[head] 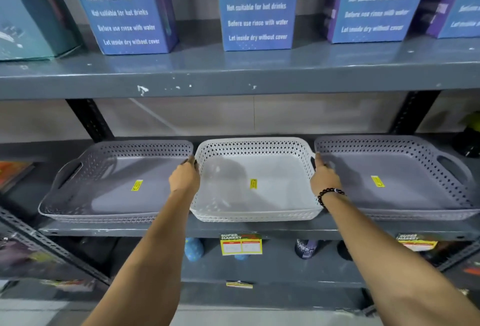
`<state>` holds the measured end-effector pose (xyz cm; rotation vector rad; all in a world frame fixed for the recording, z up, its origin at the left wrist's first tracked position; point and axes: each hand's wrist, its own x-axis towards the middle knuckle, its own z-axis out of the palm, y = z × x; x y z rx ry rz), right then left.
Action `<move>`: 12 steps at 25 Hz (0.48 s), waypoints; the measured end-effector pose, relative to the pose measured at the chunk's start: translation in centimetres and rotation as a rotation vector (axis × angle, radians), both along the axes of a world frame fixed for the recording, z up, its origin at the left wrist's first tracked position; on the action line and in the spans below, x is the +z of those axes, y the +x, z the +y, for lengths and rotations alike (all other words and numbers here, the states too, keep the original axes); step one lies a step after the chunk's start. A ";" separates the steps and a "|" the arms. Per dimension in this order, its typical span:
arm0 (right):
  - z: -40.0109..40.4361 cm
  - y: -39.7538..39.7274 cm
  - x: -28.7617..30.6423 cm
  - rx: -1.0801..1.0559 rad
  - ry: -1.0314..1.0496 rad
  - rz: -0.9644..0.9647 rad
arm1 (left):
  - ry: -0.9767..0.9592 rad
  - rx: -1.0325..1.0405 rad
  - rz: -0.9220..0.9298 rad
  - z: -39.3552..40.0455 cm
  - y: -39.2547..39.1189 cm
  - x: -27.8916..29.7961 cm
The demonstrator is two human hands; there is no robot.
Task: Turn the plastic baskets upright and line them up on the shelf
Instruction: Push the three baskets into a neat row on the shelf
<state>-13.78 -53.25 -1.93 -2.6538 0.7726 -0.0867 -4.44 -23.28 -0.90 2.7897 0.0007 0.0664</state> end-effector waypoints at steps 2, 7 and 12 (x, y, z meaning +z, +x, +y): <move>-0.1 0.2 -0.3 0.003 -0.018 -0.008 | -0.020 -0.004 -0.005 0.0 0.1 -0.2; -0.2 0.1 -0.4 0.012 -0.036 -0.007 | -0.017 -0.008 -0.016 0.1 0.2 -0.6; -0.1 0.2 -0.1 0.026 -0.039 -0.002 | -0.003 -0.022 -0.030 -0.2 1.1 -1.0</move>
